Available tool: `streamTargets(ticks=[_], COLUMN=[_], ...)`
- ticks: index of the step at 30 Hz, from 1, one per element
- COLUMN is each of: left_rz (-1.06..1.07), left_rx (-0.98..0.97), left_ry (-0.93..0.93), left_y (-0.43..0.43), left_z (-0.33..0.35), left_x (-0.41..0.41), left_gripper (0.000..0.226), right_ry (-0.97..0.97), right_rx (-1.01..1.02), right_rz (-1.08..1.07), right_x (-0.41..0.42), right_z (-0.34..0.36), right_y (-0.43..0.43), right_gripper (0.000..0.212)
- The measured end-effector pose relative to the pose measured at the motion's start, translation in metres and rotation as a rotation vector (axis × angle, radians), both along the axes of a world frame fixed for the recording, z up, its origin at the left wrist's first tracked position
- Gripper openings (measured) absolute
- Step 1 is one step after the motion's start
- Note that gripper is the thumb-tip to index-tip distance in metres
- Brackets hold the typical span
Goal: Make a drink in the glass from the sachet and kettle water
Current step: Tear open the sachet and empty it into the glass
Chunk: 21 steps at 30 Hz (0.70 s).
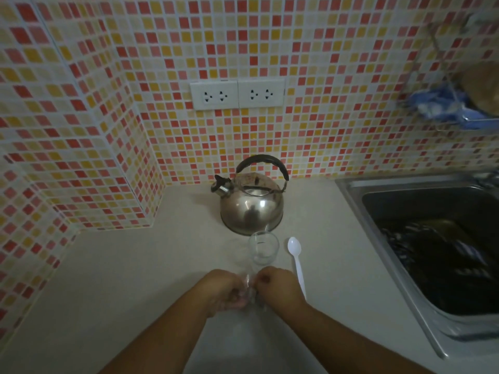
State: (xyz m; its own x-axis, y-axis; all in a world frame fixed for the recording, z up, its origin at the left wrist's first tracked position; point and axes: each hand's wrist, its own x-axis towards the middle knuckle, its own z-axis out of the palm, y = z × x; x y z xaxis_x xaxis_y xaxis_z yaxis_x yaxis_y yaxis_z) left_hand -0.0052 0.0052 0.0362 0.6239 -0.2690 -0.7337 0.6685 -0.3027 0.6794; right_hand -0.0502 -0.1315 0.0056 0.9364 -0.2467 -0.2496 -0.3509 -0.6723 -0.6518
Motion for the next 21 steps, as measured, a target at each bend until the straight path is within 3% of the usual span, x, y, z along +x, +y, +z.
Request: streamTargets(ticks=[6,15,18,21], left_rz=[0.017,0.022,0.017,0.080], left_rx=[-0.001,-0.151,-0.204,-0.130], left_ry=[-0.059,-0.088,-0.040,-0.115], left_y=[0.004,0.009,0.014,0.014], left_z=[-0.002,-0.005,-0.006,-0.008], left_x=[-0.003,-0.002,-0.003,-0.006], left_gripper=[0.018,0.018,0.016,0.018], right_ry=[0.054,0.017,0.009,0.028], right_rx=[0.373,0.532,0.484,0.167], right_rz=[-0.120,-0.197,-0.167,-0.094], right_x=[-0.003,-0.008,-0.010,-0.010], right_z=[0.014,0.027,0.032,0.037], right_y=[0.000,0.004,0.006,0.013], right_gripper=[0.008,0.012,0.007,0.012])
